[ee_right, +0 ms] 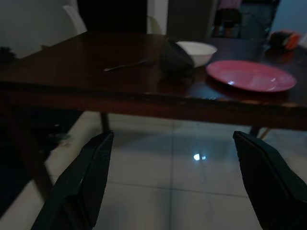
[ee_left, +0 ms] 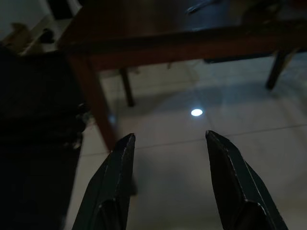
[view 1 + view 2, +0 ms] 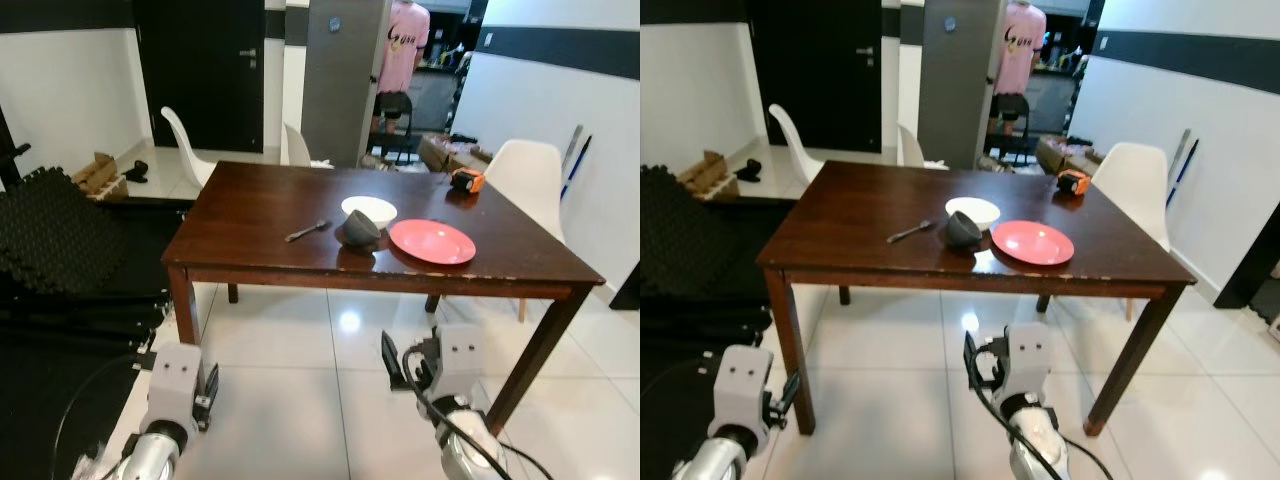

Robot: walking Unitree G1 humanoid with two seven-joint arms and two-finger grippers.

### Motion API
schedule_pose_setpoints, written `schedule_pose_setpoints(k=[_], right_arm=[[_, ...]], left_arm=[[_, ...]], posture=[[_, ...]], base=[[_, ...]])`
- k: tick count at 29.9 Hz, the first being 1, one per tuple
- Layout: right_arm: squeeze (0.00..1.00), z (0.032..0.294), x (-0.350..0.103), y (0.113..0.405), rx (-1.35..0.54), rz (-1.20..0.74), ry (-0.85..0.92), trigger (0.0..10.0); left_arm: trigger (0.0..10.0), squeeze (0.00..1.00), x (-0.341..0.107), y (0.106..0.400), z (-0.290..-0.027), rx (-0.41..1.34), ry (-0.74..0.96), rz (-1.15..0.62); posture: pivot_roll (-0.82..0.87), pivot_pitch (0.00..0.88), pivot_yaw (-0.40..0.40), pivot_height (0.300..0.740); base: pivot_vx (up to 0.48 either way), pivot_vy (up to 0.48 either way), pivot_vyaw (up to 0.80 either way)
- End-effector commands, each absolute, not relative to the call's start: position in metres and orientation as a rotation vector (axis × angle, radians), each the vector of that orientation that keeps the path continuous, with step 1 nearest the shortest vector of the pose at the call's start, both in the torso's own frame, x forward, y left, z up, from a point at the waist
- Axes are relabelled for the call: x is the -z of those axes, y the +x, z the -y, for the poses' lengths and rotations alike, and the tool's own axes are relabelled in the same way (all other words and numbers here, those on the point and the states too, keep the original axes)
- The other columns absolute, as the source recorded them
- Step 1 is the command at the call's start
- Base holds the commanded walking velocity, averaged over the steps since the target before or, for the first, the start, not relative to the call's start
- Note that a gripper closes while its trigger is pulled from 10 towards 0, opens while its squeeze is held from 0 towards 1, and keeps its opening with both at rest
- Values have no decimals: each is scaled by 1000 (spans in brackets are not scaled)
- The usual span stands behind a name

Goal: Setting the table

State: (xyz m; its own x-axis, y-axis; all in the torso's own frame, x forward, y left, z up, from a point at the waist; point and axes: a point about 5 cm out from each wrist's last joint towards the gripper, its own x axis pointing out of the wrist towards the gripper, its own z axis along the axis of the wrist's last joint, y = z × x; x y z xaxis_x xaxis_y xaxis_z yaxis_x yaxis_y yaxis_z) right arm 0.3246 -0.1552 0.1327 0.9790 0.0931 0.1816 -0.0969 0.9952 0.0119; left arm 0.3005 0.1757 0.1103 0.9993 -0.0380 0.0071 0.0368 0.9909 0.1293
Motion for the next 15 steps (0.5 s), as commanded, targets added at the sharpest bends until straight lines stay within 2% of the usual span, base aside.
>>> schedule_pose_setpoints(k=[1, 15], right_arm=[[0, 157, -129, 324, -93, 170, 21, 10000], [0, 157, -128, 324, -89, 163, 18, 10000]], left_arm=[[10000, 0, -105, 297, -177, 38, 136, -5], [10000, 0, -105, 297, -174, 51, 131, -3]], posture=[[28, 35, 3, 740], [24, 39, 5, 740]], base=[[398, 0, 0], [401, 0, 0]])
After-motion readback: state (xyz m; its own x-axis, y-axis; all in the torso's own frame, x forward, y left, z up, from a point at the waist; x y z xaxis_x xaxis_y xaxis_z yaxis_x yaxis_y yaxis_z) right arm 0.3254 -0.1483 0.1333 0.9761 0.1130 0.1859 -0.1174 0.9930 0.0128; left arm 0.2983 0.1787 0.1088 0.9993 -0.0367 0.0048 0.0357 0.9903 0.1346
